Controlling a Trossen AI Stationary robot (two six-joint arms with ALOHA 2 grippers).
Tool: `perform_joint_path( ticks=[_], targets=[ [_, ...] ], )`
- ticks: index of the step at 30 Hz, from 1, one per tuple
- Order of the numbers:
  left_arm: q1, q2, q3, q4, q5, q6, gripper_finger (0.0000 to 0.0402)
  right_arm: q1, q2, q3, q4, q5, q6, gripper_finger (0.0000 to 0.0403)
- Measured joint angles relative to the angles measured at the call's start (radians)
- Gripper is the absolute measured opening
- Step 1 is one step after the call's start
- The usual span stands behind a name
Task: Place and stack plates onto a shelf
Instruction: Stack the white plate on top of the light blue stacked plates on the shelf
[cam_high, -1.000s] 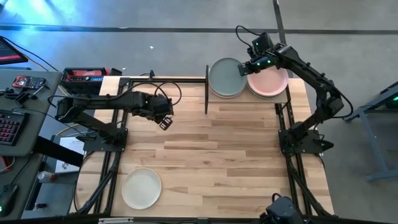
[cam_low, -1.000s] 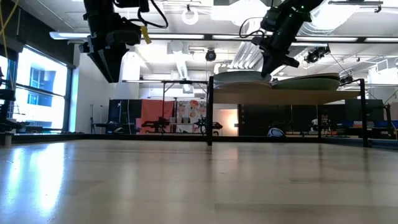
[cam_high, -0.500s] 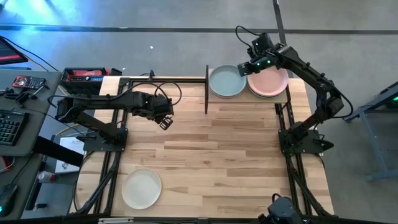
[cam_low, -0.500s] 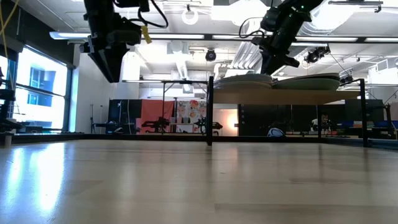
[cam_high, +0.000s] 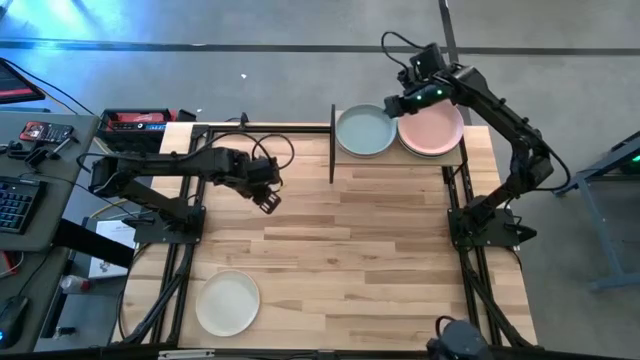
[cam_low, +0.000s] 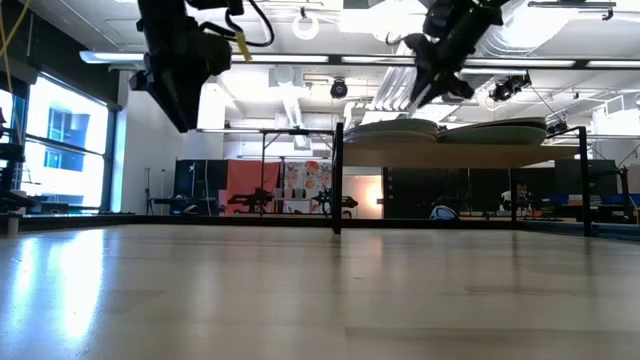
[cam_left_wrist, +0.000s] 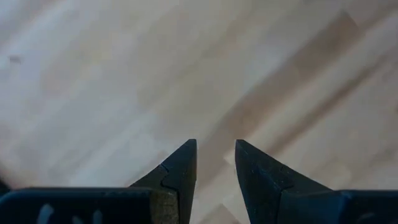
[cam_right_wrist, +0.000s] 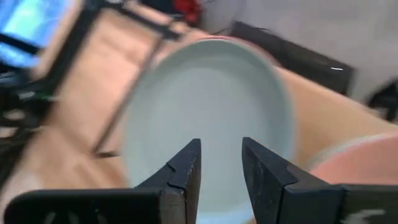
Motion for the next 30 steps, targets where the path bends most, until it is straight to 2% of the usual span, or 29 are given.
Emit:
perform_joint_path(
  ticks=[5, 12, 20, 30],
  targets=[
    [-0.075, 0.000, 0.000, -0.015, 0.071, 0.026, 0.0102, 0.063, 0.000, 0.045, -0.052, -0.080, 0.000, 0.0094],
    [-0.234, 0.000, 0.000, -0.023, 0.073, 0.128, 0.0102, 0.211, 0.000, 0.053, -0.120, -0.085, 0.013, 0.0094],
    [-0.418, 0.000, 0.000, -0.131, 0.074, 0.094, 0.0102, 0.415, 0.000, 0.053, -0.117, -0.015, 0.143, 0.0094],
    [-0.674, -0.001, -0.018, -0.102, 0.068, -0.017, 0.0101, 0.678, 0.000, 0.053, -0.074, 0.131, 0.363, 0.0094]
  ],
)
